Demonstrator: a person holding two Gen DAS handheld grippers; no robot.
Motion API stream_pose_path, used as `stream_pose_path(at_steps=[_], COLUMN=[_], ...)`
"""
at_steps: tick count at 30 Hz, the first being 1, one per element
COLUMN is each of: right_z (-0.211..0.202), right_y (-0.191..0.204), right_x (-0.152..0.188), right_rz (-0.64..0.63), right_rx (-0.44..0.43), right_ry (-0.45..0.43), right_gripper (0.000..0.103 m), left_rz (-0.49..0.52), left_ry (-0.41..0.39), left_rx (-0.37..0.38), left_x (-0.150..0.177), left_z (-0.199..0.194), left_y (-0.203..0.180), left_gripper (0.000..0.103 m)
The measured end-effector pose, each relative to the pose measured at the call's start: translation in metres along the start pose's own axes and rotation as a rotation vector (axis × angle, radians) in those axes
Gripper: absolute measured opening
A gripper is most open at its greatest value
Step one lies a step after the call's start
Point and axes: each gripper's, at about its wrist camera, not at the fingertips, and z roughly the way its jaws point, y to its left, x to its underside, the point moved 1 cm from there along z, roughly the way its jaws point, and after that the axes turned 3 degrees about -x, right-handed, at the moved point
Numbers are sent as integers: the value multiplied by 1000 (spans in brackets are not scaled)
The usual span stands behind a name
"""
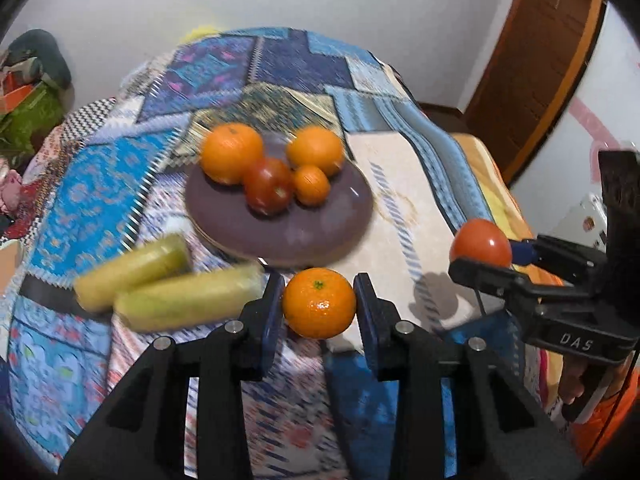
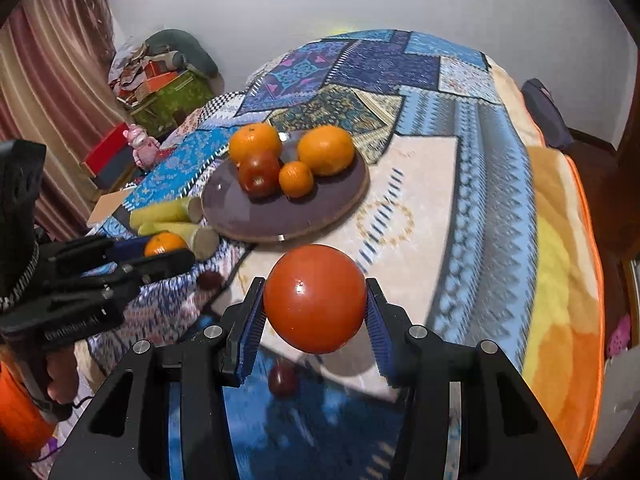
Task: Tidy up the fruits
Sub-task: 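Carry the tomato and tangerine over the plate and lower them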
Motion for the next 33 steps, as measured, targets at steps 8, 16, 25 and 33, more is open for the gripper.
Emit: stream_pose_path(at_steps=[8,16,25,33], right_z=[25,55,93,102], right_y=[6,-1,-14,-16], right_x=[-36,-63,-74,-74], right_rz=[-28,-27,-16,-16], right_rx=[-1,15,36,38], right_ry=[-18,-7,59,69], right_gripper=[44,44,44,44], left_rz=[-35,-54,-64,-75], left_ry=[-32,-7,26,43], left_rx=[-71,-92,-92,-83], left_x=[-34,-53,-64,-69], left_z=[14,43,70,83], left_y=[39,62,72,75], left_gripper=[35,35,35,35])
